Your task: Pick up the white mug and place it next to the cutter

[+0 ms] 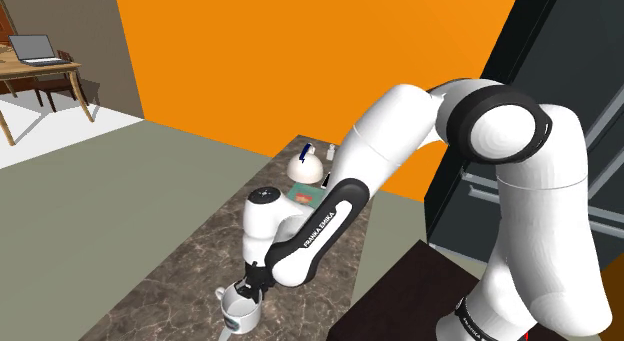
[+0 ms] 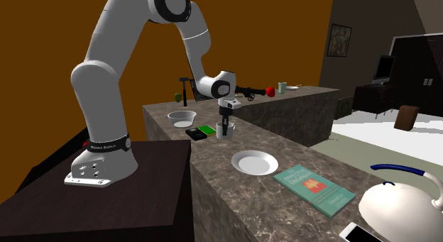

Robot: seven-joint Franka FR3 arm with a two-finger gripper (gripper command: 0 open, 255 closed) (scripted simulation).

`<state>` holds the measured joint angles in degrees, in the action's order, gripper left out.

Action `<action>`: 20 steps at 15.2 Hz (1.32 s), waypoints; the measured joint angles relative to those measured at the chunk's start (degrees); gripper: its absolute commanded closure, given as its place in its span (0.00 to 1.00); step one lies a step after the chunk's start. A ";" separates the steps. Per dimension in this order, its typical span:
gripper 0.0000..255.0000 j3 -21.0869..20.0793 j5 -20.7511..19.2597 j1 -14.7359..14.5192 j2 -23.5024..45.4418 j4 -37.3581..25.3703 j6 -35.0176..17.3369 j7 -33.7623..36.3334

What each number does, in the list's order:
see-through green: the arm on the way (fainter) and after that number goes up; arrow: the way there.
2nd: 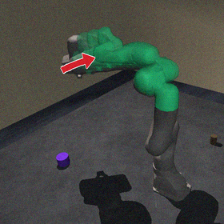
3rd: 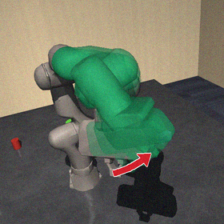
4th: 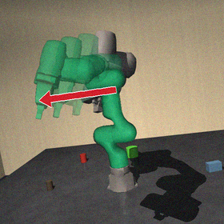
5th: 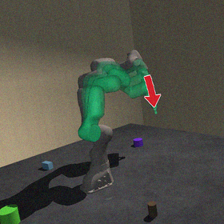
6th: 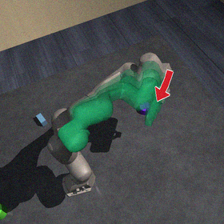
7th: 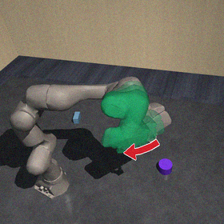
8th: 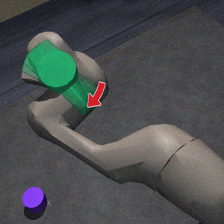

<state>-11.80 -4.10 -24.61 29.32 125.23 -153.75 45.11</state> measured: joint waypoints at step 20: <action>0.00 -1.50 1.75 1.56 -6.33 1.06 5.18 -1.29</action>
<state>-13.30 -2.35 -23.05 22.99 126.30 -148.57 43.82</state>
